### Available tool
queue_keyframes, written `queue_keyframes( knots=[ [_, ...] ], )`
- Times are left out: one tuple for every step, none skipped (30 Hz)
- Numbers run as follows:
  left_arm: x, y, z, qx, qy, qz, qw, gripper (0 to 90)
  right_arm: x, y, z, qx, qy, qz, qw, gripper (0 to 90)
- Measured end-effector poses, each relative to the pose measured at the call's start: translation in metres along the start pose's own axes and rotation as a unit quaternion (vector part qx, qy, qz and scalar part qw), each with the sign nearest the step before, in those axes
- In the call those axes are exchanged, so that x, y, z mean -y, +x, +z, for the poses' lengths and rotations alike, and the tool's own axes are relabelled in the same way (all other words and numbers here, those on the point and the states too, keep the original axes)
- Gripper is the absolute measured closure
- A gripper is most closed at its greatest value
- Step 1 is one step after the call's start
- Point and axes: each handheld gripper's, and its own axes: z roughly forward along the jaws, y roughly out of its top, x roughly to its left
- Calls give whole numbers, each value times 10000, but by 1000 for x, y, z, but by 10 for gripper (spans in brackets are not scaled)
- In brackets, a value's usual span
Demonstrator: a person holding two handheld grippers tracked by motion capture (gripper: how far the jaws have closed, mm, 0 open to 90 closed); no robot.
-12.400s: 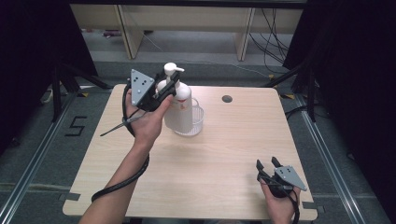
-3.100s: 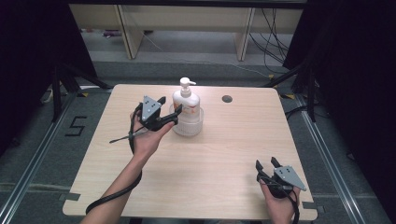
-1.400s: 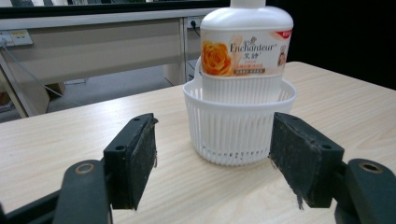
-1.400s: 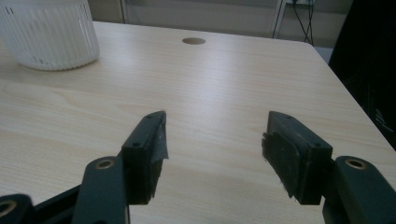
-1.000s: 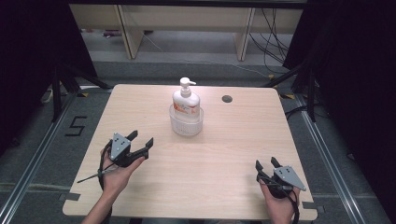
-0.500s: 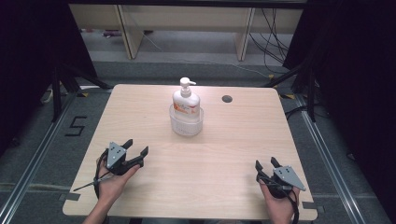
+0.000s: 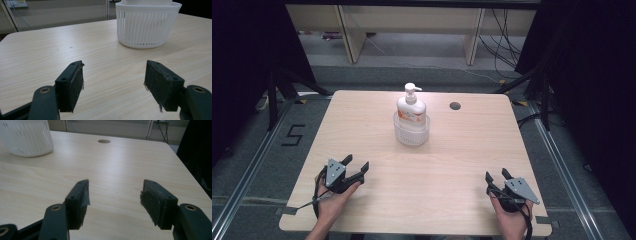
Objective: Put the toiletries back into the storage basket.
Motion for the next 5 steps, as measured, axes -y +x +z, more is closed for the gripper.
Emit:
queue_keyframes(
  knots=[
    [0, 0, 0, 0, 0, 0, 10000, 306, 0, 0, 0, 0, 0, 0, 10000, 397],
    [0, 0, -1, -18, 18, 19, 10000, 306, 1, 0, 2, 10, -49, 10, 10000, 396],
    [0, 0, -1, -22, 10, 13, 10000, 306, 1, 0, 2, 10, -49, 10, 10000, 396],
    [0, -1, -1, -28, -1, 12, 10000, 305, 1, 0, 2, -23, -29, 42, 10000, 396],
    [0, -1, -1, -33, -8, 16, 10000, 305, 0, 0, 2, -64, -11, 69, 10000, 396]
  ],
)
